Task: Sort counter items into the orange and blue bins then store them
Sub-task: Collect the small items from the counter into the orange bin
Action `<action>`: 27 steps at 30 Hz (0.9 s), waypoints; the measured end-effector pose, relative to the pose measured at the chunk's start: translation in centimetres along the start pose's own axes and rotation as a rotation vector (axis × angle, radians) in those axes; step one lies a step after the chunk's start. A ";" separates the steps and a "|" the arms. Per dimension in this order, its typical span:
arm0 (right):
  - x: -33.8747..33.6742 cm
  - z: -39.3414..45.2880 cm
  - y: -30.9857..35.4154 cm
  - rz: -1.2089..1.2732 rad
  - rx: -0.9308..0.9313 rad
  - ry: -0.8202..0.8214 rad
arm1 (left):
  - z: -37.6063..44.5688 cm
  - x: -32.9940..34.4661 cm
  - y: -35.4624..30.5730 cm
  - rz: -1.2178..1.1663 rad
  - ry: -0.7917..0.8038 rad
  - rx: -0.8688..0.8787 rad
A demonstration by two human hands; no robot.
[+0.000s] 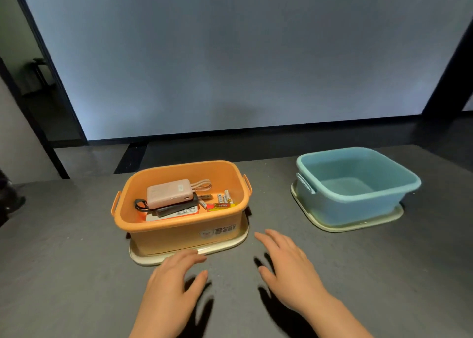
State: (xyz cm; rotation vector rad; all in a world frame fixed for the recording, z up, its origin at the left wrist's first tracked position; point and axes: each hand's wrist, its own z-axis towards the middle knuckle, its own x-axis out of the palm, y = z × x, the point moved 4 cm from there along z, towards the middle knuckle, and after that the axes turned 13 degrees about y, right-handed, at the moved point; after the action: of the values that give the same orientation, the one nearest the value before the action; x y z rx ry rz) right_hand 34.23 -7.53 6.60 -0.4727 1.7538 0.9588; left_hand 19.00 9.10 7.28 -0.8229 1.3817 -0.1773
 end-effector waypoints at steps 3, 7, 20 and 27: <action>-0.3 -4.0 -1.2 0.010 0.122 -0.077 | -0.4 1.7 -1.7 -0.009 0.089 0.104; 0.4 -10.6 -1.6 0.062 0.318 -0.226 | -0.8 3.7 -3.9 0.061 0.209 0.277; 8.1 -49.1 0.5 0.145 1.239 -0.612 | -18.1 20.0 -22.6 0.035 0.768 1.006; 12.6 -69.2 6.1 0.167 1.587 -0.800 | -36.4 27.1 -33.3 -0.018 1.000 1.395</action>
State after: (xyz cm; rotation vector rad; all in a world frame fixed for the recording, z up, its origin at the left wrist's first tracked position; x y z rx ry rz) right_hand -16.39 -56.79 7.50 0.9563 1.2731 -0.3333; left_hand 3.36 -44.97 7.13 0.5405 1.6577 -1.5136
